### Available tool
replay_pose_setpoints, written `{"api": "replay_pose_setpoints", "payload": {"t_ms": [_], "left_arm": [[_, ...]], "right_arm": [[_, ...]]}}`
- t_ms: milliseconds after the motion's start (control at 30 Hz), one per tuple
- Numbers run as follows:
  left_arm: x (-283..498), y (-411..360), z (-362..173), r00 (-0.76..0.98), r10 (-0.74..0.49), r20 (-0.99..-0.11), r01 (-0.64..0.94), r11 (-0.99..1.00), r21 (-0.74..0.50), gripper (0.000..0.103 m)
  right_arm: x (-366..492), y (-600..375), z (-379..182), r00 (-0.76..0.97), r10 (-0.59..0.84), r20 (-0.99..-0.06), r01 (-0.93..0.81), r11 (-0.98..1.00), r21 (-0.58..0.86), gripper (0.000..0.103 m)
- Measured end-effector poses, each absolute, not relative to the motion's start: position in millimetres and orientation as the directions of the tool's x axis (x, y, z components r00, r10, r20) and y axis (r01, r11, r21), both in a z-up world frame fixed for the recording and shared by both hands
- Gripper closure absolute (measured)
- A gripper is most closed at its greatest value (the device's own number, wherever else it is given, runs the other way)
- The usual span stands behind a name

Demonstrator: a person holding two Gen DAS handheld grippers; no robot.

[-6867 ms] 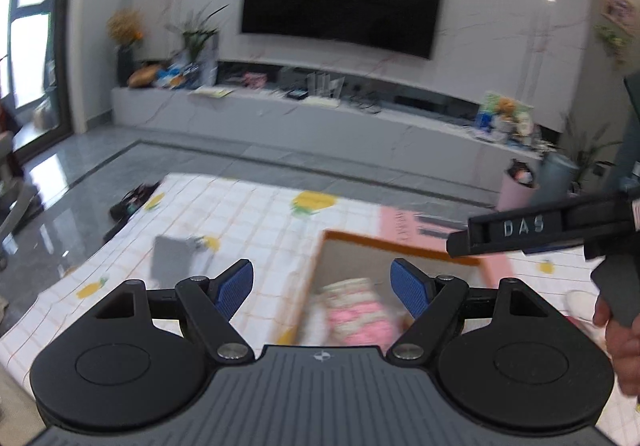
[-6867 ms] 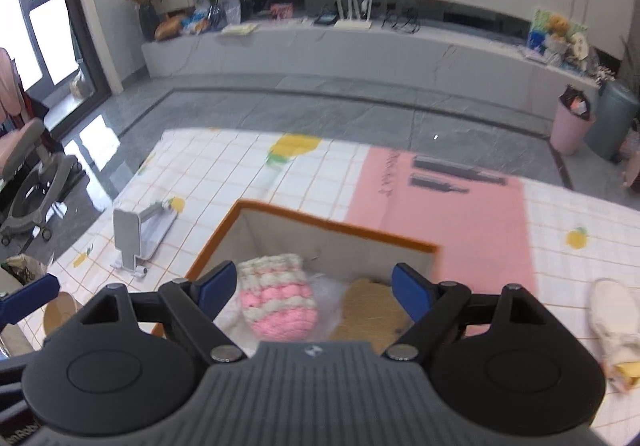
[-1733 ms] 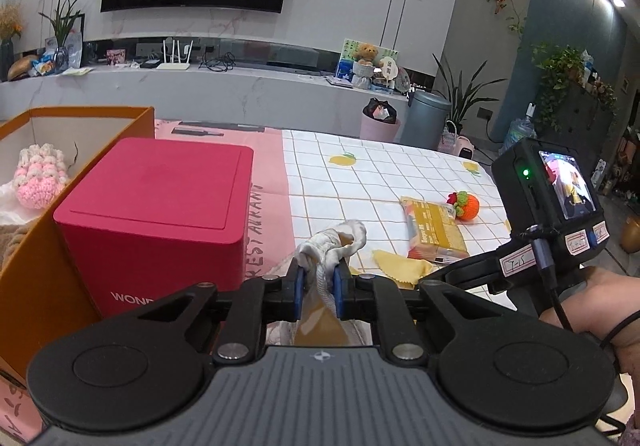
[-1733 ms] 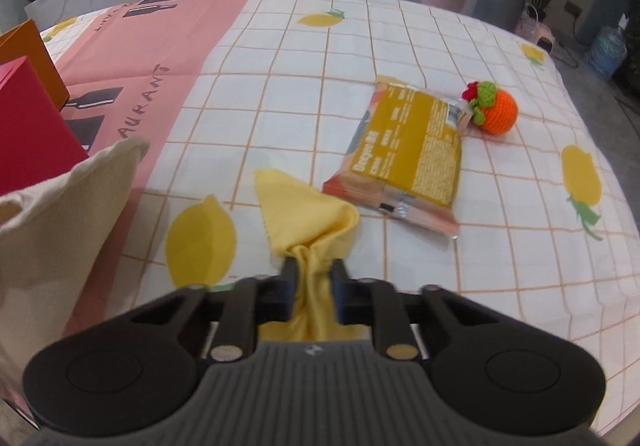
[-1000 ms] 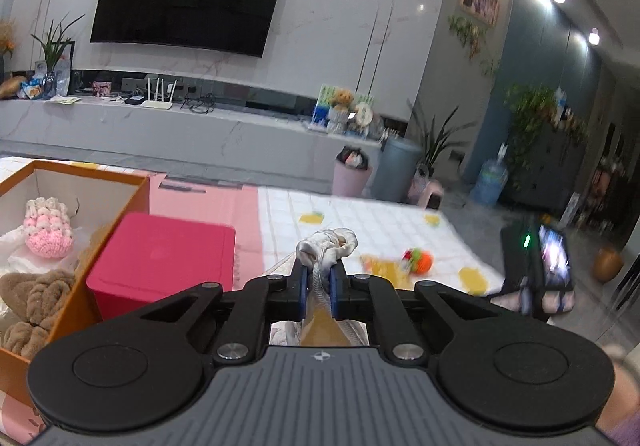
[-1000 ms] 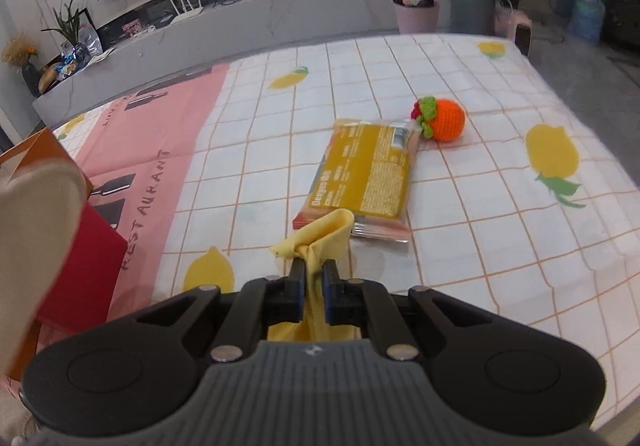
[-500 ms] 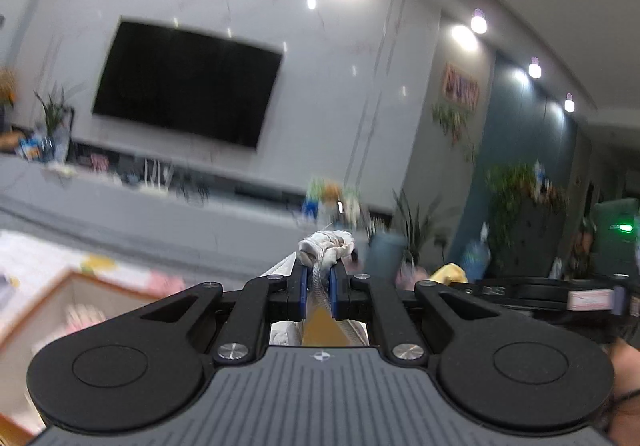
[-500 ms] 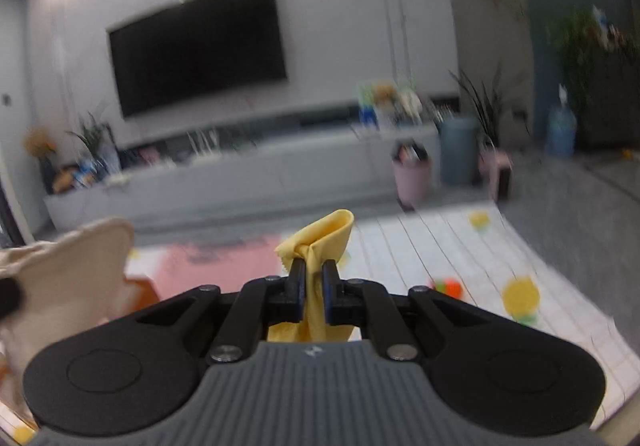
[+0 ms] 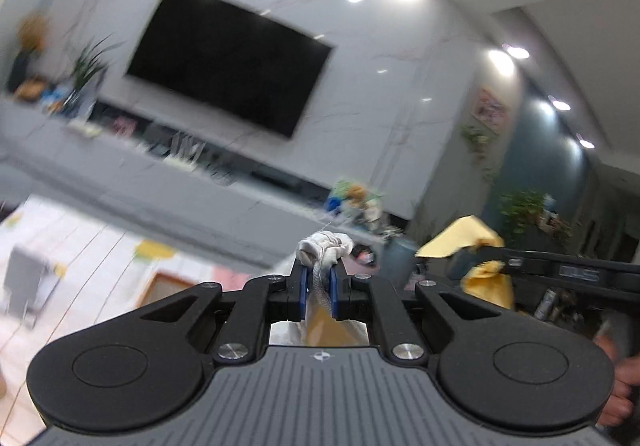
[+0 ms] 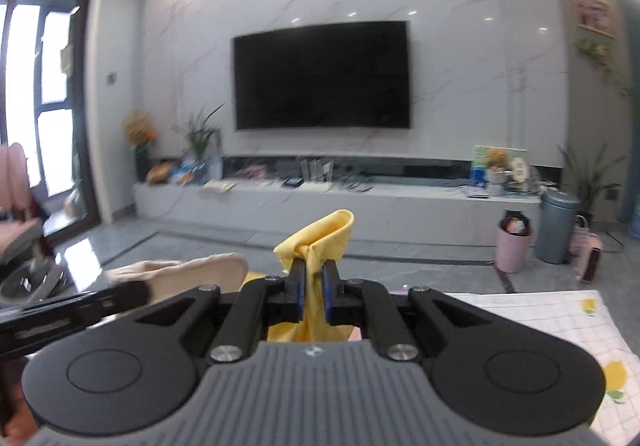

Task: Organize soft objects
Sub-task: 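Carry the pouch with the left tool while the right tool carries the yellow cloth to the box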

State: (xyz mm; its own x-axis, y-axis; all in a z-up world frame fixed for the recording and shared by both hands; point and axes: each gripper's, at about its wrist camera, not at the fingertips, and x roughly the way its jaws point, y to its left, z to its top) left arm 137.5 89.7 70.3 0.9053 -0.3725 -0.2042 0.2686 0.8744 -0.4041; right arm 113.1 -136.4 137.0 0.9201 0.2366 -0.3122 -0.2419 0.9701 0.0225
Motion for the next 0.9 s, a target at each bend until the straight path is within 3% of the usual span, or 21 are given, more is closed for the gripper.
{"api": "replay_pose_setpoints", "payload": {"t_ms": [133,400,467,600,700,767,833,900], "left_arm": [[166,89,57,0.931,-0.230,-0.282,0.141,0.943,-0.302,0.091],[186,65,18,0.885,-0.145,-0.442,0.080,0.983,-0.163,0.087],[189,59,14,0.869,-0.139,-0.474,0.073,0.985,-0.155,0.080],[182,78,11,0.837,-0.206,-0.507,0.080,0.963,-0.259,0.069],[187,95,6,0.814,-0.234,-0.531,0.079,0.951,-0.298,0.051],[190,97,6,0.799,-0.228,-0.556,0.063,0.952,-0.301,0.047],[190,100,13,0.768,-0.252,-0.589,0.062,0.944,-0.323,0.028],[188,106,19,0.738,-0.305,-0.602,0.085,0.927,-0.366,0.025]], "right_arm": [[122,-100,117,0.903,0.225,-0.367,-0.251,0.968,-0.025,0.097],[124,-75,73,0.875,0.224,-0.428,-0.236,0.971,0.026,0.097],[127,-72,66,0.871,0.225,-0.438,-0.233,0.972,0.036,0.097],[126,-67,58,0.860,0.228,-0.457,-0.237,0.971,0.039,0.097],[128,-67,54,0.852,0.219,-0.475,-0.231,0.972,0.033,0.097],[128,-67,51,0.839,0.228,-0.494,-0.239,0.970,0.043,0.097],[128,-66,47,0.820,0.240,-0.519,-0.257,0.966,0.041,0.097],[131,-64,43,0.792,0.254,-0.555,-0.291,0.957,0.023,0.097]]}}
